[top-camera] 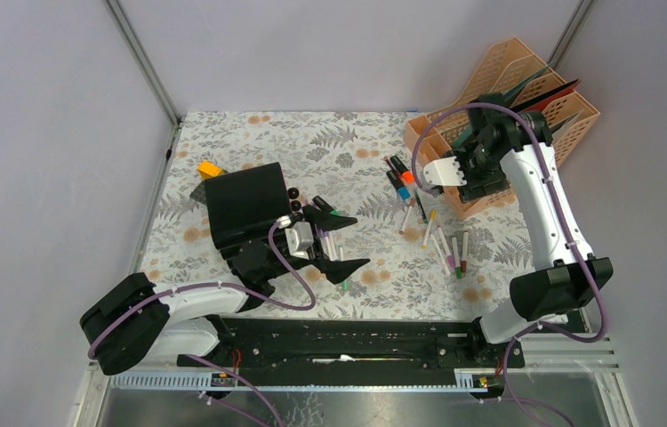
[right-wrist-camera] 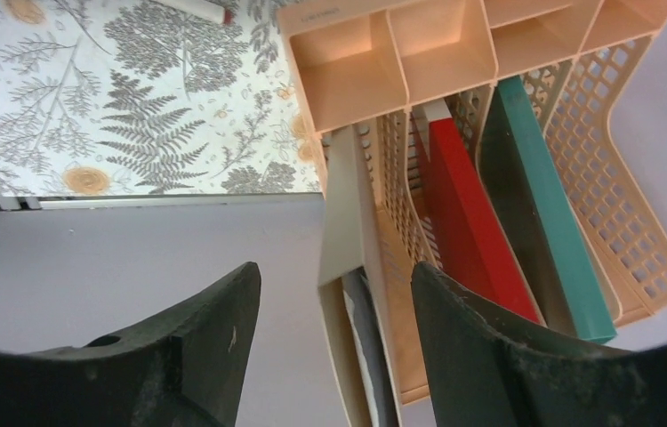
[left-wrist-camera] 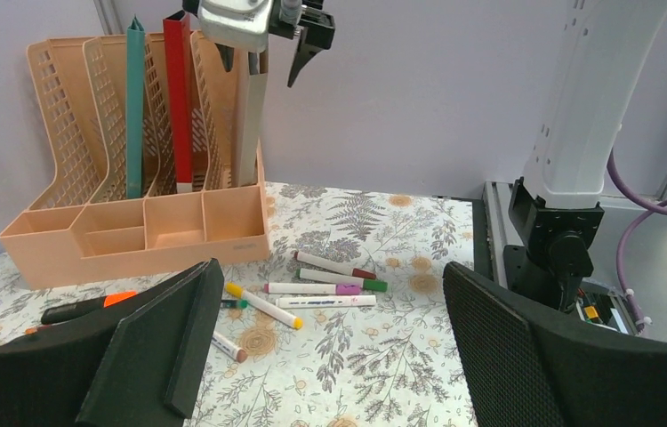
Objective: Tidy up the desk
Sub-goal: Place the folder in the storage box.
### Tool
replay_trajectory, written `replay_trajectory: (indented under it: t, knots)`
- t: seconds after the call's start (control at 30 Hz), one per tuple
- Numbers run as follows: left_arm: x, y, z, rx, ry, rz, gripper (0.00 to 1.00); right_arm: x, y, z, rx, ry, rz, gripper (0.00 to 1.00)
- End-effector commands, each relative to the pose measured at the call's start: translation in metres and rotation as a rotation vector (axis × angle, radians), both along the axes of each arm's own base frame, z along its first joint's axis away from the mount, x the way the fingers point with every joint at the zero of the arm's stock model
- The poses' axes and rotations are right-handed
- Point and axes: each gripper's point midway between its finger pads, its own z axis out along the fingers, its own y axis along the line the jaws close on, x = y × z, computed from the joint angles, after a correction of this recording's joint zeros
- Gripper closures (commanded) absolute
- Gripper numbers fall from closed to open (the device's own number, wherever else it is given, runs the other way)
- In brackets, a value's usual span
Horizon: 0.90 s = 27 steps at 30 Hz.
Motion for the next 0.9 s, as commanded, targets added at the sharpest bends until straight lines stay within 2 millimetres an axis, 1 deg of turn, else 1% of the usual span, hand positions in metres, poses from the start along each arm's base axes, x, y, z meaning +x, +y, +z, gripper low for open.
replay_trajectory:
  t: [0.0,0.07,0.1,0.13,0.2,0.23,0.3,0.4,0.43,0.57,0.6,0.67,0.7,0.73,0.77,0.8,0.83,0.87]
  knots:
    - [-0.005,0.003,0.013,-0.047,-0.021,-0.012,0.01,0.018,-0.009,0.016,-0.077,-0.072,0.015,0.34]
    - [-0.005,0.004,0.012,-0.048,-0.019,-0.011,0.01,0.020,-0.008,0.010,-0.082,-0.038,0.018,0.42]
    - [-0.006,0.004,0.012,-0.051,-0.018,-0.011,0.01,0.020,-0.008,0.007,-0.084,-0.025,0.016,0.48]
    - [-0.006,0.005,0.012,-0.052,-0.017,-0.010,0.01,0.021,-0.009,0.004,-0.088,-0.008,0.012,0.57]
    - [-0.006,0.006,0.011,-0.055,-0.016,-0.007,0.01,0.022,-0.010,0.001,-0.096,0.011,0.001,0.77]
    - [-0.007,0.007,0.011,-0.054,-0.014,-0.006,0.01,0.022,-0.010,0.001,-0.097,0.015,0.000,0.83]
    - [-0.007,0.008,0.011,-0.053,-0.016,-0.005,0.01,0.022,-0.010,0.003,-0.094,0.008,0.000,0.85]
    - [-0.007,0.008,0.011,-0.048,-0.019,-0.003,0.01,0.021,-0.010,0.012,-0.092,-0.013,0.003,0.97]
    - [-0.007,0.007,0.011,-0.048,-0.021,-0.003,0.01,0.022,-0.010,0.018,-0.088,-0.026,0.001,1.00]
    - [-0.007,0.008,0.012,-0.051,-0.021,-0.004,0.01,0.028,-0.011,0.048,-0.044,-0.114,-0.005,1.00]
    - [-0.007,0.008,0.012,-0.052,-0.022,-0.004,0.01,0.030,-0.014,0.056,-0.028,-0.138,-0.008,1.00]
    - [-0.008,0.008,0.012,-0.053,-0.022,-0.005,0.01,0.035,-0.026,0.067,-0.013,-0.173,-0.027,1.00]
    - [-0.008,0.009,0.012,-0.054,-0.023,-0.004,0.01,0.037,-0.033,0.069,-0.006,-0.181,-0.038,1.00]
    - [-0.008,0.009,0.012,-0.053,-0.022,-0.004,0.01,0.038,-0.043,0.069,0.000,-0.182,-0.060,1.00]
    - [-0.008,0.009,0.012,-0.054,-0.023,-0.005,0.01,0.038,-0.050,0.067,0.004,-0.176,-0.071,1.00]
    - [-0.008,0.009,0.011,-0.053,-0.024,-0.005,0.01,0.039,-0.052,0.065,0.013,-0.169,-0.068,1.00]
    - [-0.008,0.009,0.012,-0.053,-0.024,-0.004,0.01,0.037,-0.063,0.062,0.018,-0.161,-0.086,0.99]
    - [-0.008,0.008,0.012,-0.054,-0.025,-0.008,0.01,0.038,-0.065,0.058,0.037,-0.150,-0.082,0.98]
